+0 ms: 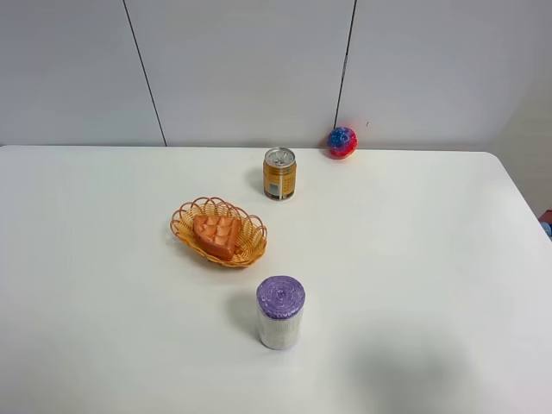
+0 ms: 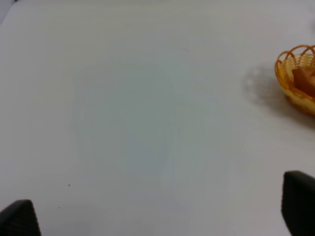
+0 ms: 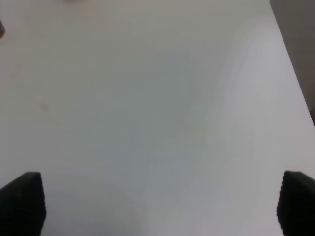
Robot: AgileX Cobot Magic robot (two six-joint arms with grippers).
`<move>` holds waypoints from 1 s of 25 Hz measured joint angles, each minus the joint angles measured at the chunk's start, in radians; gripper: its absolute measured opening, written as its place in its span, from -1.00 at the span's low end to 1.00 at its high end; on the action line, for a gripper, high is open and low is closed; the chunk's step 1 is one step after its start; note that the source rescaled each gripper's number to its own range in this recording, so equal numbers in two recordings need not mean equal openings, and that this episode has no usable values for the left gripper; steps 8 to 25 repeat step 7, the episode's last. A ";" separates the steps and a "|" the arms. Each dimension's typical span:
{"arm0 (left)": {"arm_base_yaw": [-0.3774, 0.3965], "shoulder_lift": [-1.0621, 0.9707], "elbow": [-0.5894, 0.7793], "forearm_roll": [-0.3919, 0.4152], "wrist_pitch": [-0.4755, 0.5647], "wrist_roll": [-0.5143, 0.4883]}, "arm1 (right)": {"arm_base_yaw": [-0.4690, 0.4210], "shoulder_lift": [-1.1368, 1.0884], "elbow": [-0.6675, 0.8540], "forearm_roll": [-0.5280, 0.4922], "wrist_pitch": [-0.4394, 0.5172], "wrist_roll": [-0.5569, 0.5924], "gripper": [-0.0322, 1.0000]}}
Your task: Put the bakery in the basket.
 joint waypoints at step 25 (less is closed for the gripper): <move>0.000 0.000 0.000 0.000 0.000 -0.001 | 0.000 0.000 0.000 0.000 -0.003 0.001 0.81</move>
